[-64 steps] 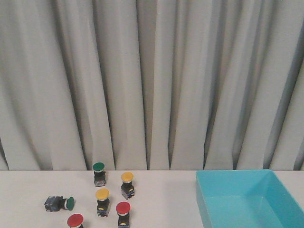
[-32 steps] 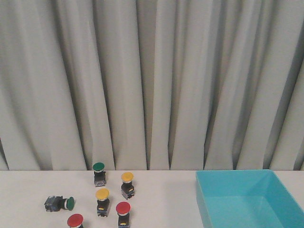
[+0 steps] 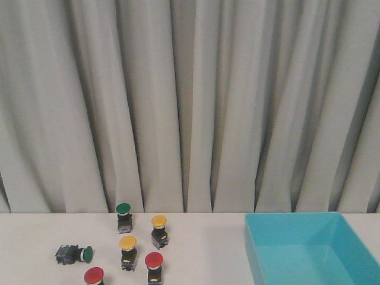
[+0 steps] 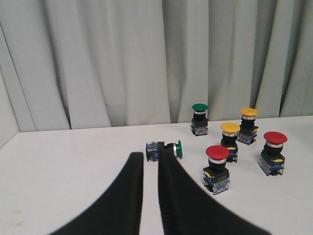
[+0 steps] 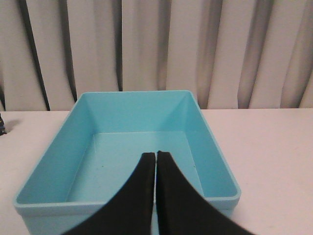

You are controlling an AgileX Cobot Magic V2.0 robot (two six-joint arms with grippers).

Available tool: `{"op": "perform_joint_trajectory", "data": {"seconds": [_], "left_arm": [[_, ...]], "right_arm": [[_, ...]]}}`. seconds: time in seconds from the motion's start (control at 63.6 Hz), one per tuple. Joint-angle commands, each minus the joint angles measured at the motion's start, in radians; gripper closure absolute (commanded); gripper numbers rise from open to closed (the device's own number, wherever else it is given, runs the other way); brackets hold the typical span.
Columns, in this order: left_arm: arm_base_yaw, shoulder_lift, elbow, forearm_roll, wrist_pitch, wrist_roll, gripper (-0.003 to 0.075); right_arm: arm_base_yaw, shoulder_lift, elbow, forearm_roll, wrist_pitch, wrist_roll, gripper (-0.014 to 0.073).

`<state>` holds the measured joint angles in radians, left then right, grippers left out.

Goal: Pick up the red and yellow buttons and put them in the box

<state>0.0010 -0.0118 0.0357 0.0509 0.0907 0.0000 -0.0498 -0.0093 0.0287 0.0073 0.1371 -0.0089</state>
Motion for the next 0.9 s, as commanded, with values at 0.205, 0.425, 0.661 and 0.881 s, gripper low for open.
{"op": "perform_joint_trajectory", "data": {"seconds": [0.205,0.425,0.661,0.881], "left_arm": [[-0.003,-0.014,-0.006,-0.041,-0.23,-0.106,0.0647],[-0.003,-0.014,-0.006,-0.062,-0.359,-0.401,0.0647],[-0.005,-0.012,-0.132,-0.016,-0.275,-0.479,0.0643],[-0.005,0.079,-0.372,0.078,0.081,-0.436,0.058]], "right_arm": [[0.0,-0.02,0.014,0.114,-0.252,0.092,0.0598],[0.0,-0.02,0.01,0.304,-0.35,0.151,0.0598],[0.001,0.004,-0.162,0.254,-0.154,0.13,0.0594],[0.001,0.12,-0.377,0.189,0.009,0.015,0.0517]]}}
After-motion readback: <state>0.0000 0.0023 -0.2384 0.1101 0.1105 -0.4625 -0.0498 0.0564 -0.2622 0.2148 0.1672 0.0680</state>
